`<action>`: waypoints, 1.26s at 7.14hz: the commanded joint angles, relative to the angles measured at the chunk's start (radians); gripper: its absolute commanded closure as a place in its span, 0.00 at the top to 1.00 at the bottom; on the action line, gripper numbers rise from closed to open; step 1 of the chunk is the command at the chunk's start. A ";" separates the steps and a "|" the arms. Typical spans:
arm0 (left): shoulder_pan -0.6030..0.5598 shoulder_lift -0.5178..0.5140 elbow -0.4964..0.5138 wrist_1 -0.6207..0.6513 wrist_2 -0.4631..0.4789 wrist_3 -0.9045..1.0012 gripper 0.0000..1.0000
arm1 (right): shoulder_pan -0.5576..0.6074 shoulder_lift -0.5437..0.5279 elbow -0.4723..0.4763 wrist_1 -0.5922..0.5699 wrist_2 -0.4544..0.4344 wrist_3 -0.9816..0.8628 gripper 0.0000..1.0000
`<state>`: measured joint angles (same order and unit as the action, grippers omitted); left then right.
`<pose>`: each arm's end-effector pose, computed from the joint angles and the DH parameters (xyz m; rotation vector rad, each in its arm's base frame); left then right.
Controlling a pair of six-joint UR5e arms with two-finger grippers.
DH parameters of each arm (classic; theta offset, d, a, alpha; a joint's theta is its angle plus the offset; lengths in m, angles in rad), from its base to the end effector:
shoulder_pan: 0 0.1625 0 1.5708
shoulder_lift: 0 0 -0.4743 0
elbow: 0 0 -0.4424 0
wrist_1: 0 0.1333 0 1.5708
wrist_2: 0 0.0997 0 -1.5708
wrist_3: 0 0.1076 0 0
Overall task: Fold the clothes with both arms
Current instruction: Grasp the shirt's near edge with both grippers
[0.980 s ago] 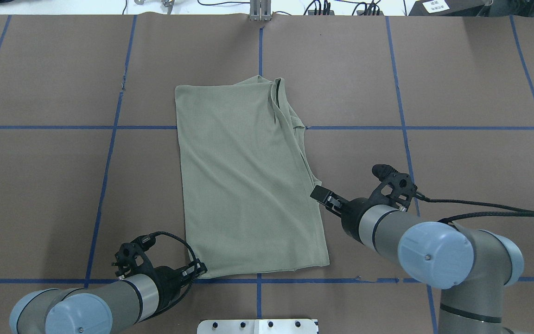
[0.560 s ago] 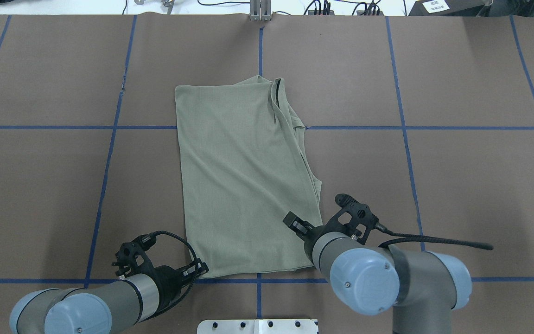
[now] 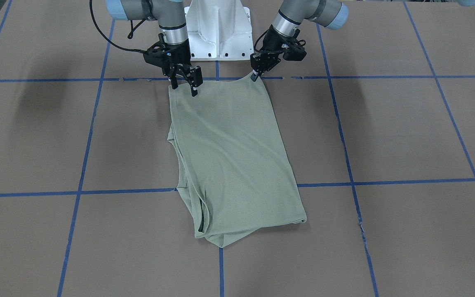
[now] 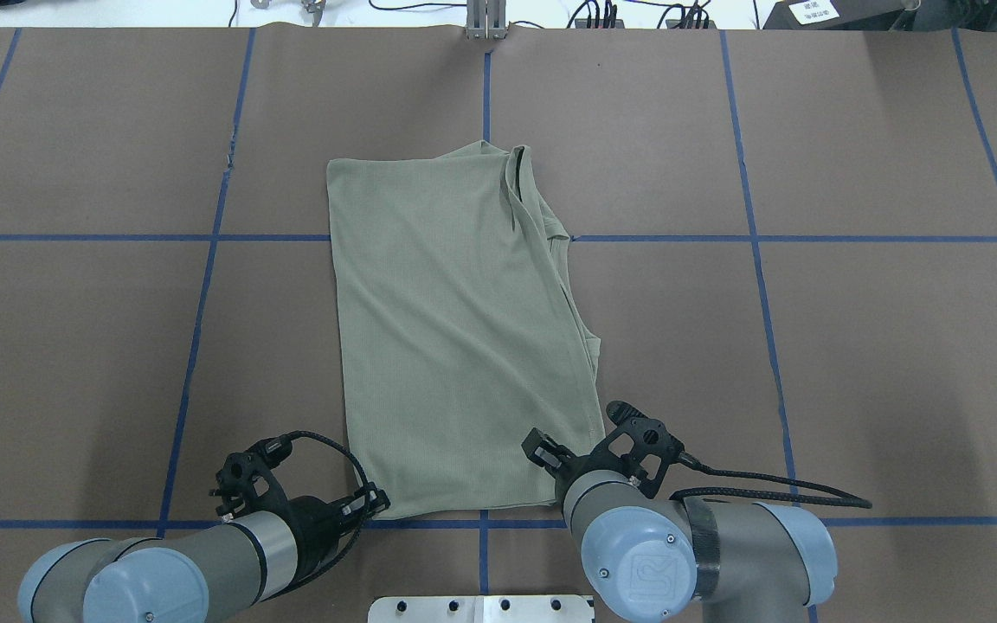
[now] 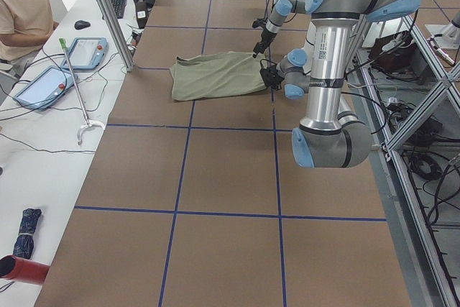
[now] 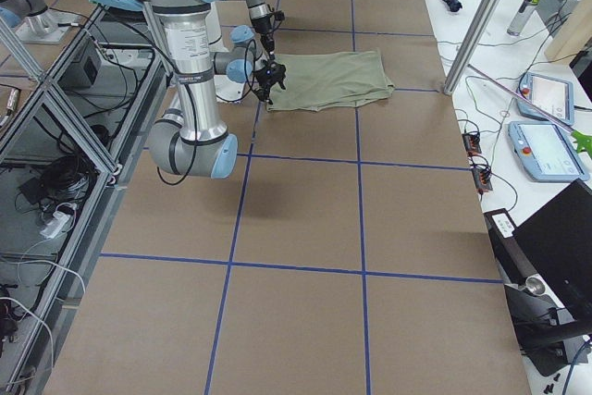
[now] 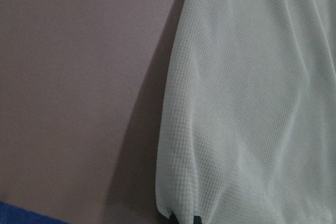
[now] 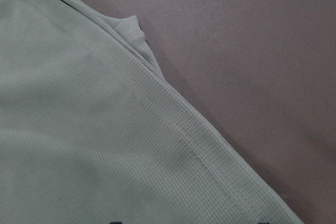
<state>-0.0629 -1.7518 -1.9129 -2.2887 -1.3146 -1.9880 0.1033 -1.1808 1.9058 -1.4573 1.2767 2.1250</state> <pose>0.5881 -0.1979 0.3474 0.0015 1.2728 -0.5734 -0.6342 -0.2311 0.3025 0.0856 -0.8943 0.7371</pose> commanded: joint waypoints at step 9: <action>0.000 0.000 -0.003 0.000 -0.001 0.002 0.00 | 0.006 0.044 -0.010 -0.003 -0.030 0.067 0.00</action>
<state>-0.0640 -1.7518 -1.9155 -2.2899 -1.3149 -1.9877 0.1064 -1.1372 1.8798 -1.4580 1.2483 2.1921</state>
